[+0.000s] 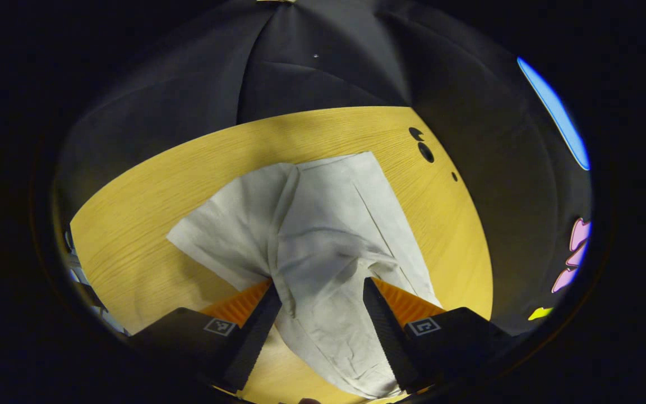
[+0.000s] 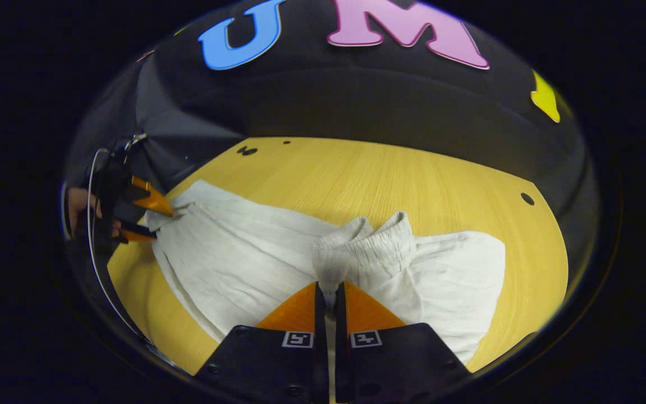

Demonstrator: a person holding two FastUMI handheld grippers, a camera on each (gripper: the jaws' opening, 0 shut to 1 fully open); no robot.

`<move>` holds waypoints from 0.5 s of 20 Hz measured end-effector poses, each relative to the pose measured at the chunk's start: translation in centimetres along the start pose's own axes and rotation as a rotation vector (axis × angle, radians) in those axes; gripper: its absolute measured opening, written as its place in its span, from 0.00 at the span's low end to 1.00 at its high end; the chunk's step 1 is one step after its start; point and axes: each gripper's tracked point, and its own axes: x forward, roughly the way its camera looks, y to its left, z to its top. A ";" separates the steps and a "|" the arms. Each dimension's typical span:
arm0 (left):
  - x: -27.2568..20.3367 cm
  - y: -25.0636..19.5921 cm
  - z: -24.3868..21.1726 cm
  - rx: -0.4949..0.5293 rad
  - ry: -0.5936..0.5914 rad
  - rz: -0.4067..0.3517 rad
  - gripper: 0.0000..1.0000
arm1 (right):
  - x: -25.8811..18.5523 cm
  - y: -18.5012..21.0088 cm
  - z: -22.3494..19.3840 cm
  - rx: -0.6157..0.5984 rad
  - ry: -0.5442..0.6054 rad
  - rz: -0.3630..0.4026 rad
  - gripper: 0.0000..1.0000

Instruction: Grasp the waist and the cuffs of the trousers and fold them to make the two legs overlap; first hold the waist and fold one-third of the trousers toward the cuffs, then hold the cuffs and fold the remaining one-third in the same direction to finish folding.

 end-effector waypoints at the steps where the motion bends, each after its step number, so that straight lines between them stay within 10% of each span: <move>1: 0.2 -0.1 -0.1 -0.001 -0.003 0.029 0.95 | 0.7 0.0 -1.5 -0.012 0.028 0.017 0.10; 6: 0.7 1.4 -0.4 0.039 -0.010 0.194 0.70 | 2.2 0.1 -3.8 -0.023 0.087 0.112 0.33; 8: 0.7 1.5 -0.4 0.062 -0.021 0.250 0.67 | 2.0 0.7 -4.0 -0.007 0.093 0.138 0.34; 9: 0.9 1.6 -0.7 0.083 -0.017 0.280 0.63 | 2.0 0.7 -4.0 0.002 0.095 0.153 0.20; 10: 1.1 1.8 -0.7 0.106 -0.013 0.315 0.61 | 2.0 0.7 -4.2 0.006 0.102 0.166 0.39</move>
